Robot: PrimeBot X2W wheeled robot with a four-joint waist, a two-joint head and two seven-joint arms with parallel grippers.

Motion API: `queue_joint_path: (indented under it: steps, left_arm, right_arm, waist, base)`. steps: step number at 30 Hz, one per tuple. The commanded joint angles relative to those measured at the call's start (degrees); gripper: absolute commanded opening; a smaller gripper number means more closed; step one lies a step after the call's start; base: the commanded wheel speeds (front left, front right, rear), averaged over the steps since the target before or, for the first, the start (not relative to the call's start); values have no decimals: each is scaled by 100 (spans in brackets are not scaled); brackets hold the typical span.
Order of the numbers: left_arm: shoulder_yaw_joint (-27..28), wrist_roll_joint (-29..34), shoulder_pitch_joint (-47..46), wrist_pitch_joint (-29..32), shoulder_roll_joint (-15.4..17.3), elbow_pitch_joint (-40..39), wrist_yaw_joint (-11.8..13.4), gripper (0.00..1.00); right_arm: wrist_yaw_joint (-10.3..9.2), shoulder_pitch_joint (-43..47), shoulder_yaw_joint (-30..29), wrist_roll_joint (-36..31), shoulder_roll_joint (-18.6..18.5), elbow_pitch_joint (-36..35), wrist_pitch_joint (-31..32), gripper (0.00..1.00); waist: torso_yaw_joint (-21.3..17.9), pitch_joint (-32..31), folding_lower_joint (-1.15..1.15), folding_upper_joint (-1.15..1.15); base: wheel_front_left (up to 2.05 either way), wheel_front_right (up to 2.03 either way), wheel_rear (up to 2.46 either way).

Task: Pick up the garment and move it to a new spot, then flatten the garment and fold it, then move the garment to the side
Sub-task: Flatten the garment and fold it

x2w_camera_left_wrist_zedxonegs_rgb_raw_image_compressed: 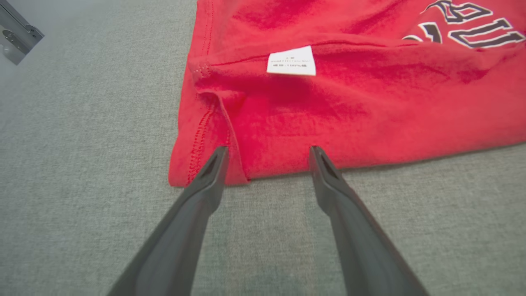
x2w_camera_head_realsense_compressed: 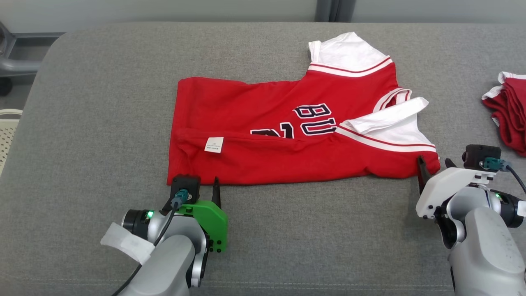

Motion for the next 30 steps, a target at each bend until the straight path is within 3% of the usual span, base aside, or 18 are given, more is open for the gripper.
queue_joint_path:
  steps: [1,20,24,27,30]
  left_arm:
    - [-4,21,-70,-25,-8,70,50,100]
    - [152,-113,-218,-333,10,641,224,100]
    - [173,-133,-300,-361,37,706,180,100]
    - [152,-124,-362,-354,47,743,151,100]
    - [104,-120,-408,-306,29,792,100,100]
  right_arm:
    - [-1,-51,63,44,-3,84,2,100]
    - [-1,-222,207,-13,-4,562,-169,100]
    - [-1,-279,195,-17,-4,642,-196,97]
    - [-1,-308,165,-11,-4,696,-193,83]
    - [-1,-353,124,9,-3,754,-173,78]
  waist:
    - [10,-6,0,0]
    - [-24,54,0,0]
    - [-29,103,0,0]
    - [-33,123,0,0]
    - [-28,141,0,0]
  base:
    - [0,0,0]
    - [0,0,0]
    - [0,0,0]
    - [0,0,0]
    - [0,0,0]
